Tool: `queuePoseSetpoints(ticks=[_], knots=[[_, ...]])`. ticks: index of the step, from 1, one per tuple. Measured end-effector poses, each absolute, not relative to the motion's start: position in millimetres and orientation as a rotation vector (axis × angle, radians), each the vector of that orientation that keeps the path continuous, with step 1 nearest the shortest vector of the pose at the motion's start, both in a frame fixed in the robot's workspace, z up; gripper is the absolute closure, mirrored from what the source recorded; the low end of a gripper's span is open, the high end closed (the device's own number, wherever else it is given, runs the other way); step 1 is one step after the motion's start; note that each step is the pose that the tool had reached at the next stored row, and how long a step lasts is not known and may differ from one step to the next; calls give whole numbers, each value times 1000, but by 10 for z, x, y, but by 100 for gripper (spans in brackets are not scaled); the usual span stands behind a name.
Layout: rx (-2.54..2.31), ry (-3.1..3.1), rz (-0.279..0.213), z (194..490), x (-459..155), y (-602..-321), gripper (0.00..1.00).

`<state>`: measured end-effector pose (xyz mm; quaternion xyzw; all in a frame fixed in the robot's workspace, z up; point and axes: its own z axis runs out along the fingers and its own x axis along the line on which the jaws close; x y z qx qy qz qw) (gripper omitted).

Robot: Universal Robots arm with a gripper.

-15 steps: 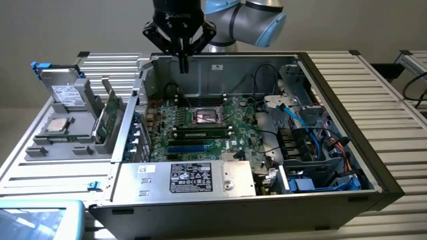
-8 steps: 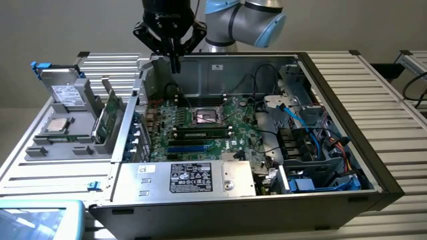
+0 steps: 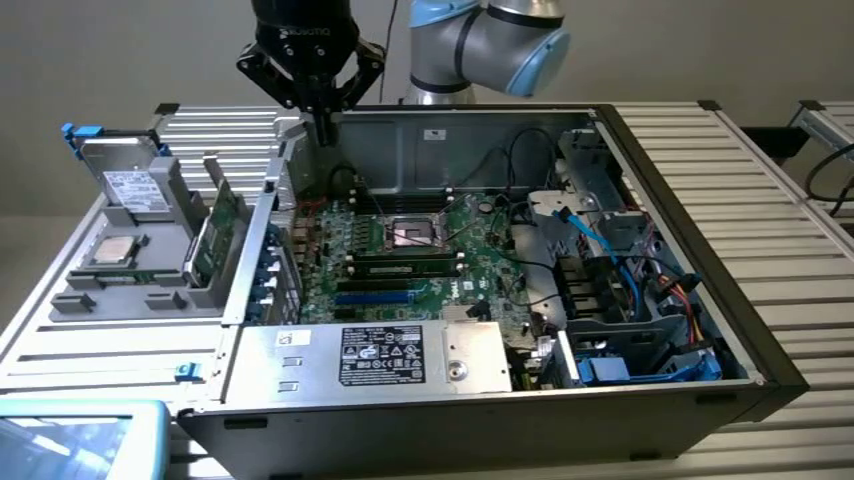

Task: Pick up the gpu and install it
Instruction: 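Reach for the gpu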

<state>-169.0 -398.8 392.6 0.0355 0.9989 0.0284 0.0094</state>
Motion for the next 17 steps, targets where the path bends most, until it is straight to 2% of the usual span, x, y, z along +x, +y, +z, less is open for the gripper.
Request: queuePoseSetpoints(ticks=[17], knots=[[111,3120,122,3926,-2459,-3988,88]])
